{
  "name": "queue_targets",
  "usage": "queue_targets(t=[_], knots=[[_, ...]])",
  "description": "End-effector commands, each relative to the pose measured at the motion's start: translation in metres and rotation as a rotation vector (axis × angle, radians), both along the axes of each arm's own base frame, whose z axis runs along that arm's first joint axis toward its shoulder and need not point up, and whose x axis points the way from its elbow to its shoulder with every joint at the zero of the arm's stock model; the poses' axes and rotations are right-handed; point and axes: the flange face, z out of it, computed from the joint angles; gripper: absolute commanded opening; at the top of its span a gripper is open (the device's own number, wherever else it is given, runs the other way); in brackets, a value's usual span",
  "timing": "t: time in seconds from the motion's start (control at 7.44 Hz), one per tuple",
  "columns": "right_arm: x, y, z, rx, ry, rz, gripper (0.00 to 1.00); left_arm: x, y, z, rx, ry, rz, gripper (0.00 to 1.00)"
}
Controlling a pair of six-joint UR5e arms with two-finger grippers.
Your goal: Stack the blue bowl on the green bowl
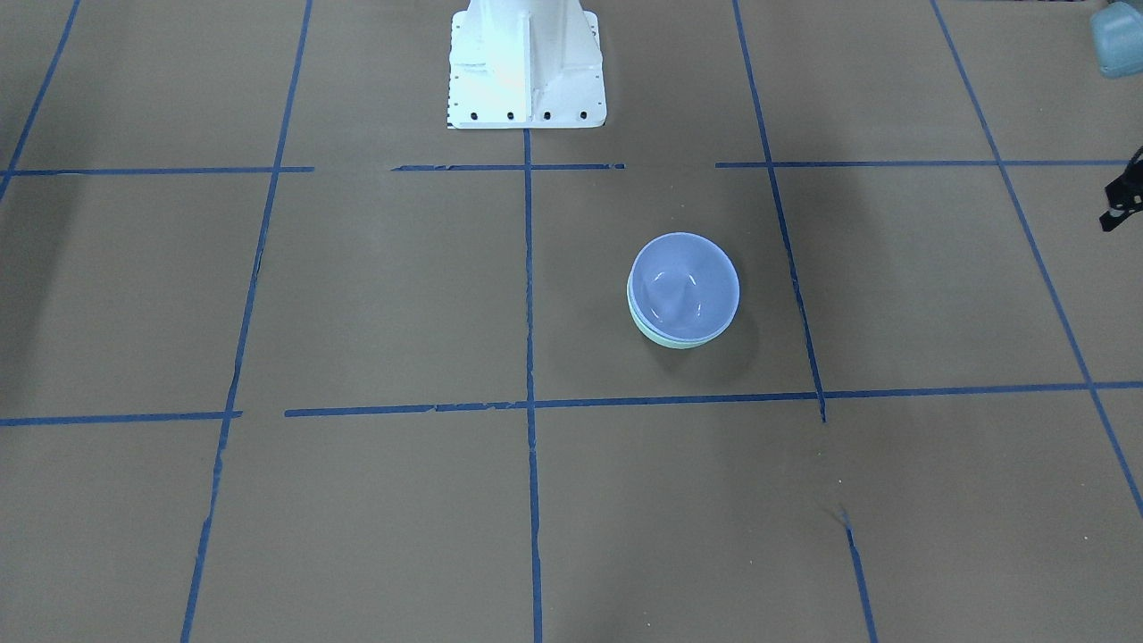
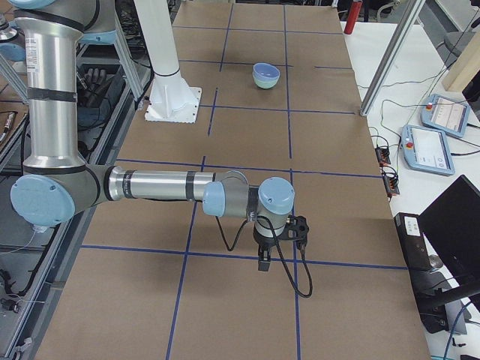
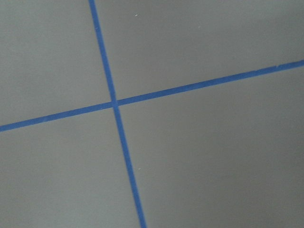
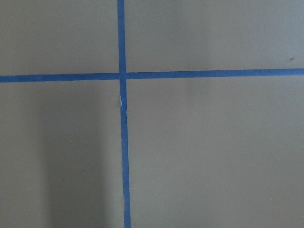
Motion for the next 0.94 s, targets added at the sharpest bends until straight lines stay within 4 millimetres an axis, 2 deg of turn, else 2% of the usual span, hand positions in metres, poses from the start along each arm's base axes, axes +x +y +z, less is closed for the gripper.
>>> queue_targets(t=[0.0,0.81], knots=[[0.0,0.0002,0.0002,-0.001,0.0,0.001,1.0,-0.0143,0.0283,0.0254,-0.044,0.056,-0.004,1.0],[0.0007,0.0003,0.0002,0.0,0.0,0.001,1.0,-0.0148,0.0306,0.0285,-0.048,0.058,-0.004,1.0]])
